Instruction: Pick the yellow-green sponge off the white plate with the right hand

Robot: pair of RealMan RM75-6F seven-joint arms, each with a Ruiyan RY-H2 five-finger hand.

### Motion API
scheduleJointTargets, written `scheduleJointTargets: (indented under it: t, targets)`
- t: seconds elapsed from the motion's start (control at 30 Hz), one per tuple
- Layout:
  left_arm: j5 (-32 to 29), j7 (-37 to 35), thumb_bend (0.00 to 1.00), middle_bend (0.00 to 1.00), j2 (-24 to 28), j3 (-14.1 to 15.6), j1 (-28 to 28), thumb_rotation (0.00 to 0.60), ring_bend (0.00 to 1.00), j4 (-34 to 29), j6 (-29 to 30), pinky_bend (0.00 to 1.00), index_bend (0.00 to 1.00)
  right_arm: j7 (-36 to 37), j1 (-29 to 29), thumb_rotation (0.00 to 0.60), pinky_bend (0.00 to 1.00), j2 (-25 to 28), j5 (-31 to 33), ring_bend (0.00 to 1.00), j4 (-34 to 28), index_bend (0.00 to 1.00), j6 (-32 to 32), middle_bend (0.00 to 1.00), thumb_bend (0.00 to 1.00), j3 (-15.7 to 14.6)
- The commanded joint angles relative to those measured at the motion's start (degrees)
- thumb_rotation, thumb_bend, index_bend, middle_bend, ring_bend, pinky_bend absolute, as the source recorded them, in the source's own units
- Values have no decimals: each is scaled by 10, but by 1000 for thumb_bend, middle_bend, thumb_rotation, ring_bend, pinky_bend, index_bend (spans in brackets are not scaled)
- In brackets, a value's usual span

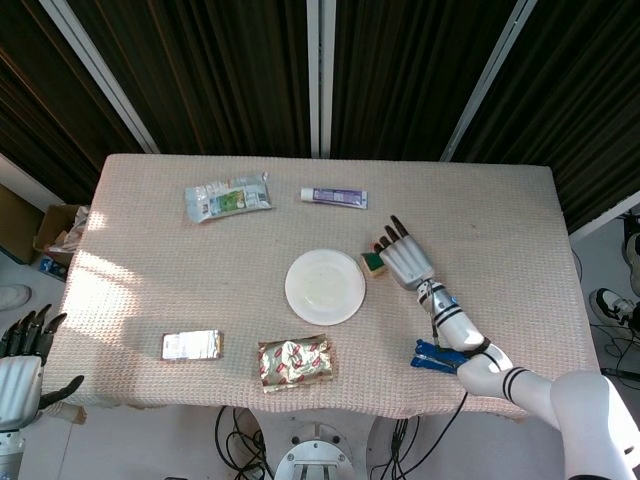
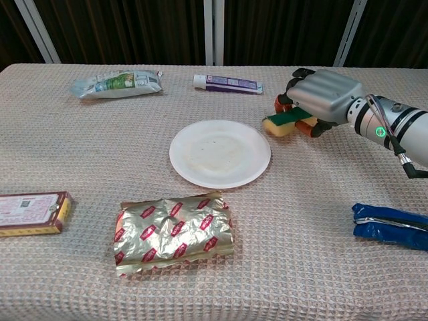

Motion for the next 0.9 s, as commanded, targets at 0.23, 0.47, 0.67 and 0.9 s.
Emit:
scheduleJointTargets:
  t: [0.23, 0.47, 0.67, 0.9]
  targets:
    - [0, -4, 16, 44, -2, 0, -2, 600, 41, 4, -2, 107, 132, 4, -66, 600, 0, 83, 7, 0, -134, 0, 86, 42, 260, 7]
    - [1, -13, 17, 43, -7, -5, -7, 600, 42, 11, -3, 107, 132, 75, -189, 600, 0, 218, -52, 0, -289, 1, 266, 143, 260, -32]
    - [8, -7, 17, 44, -12, -10, -12, 600, 41, 8, 3, 107, 132, 128, -293, 600, 11, 296, -88, 6, -362, 44, 384, 163, 276, -80]
    - [14, 9, 17, 44, -12, -8, -18, 600, 41, -4, -3, 107, 132, 207, -362, 600, 0, 326, -117, 10, -364, 47, 430, 159, 294, -120]
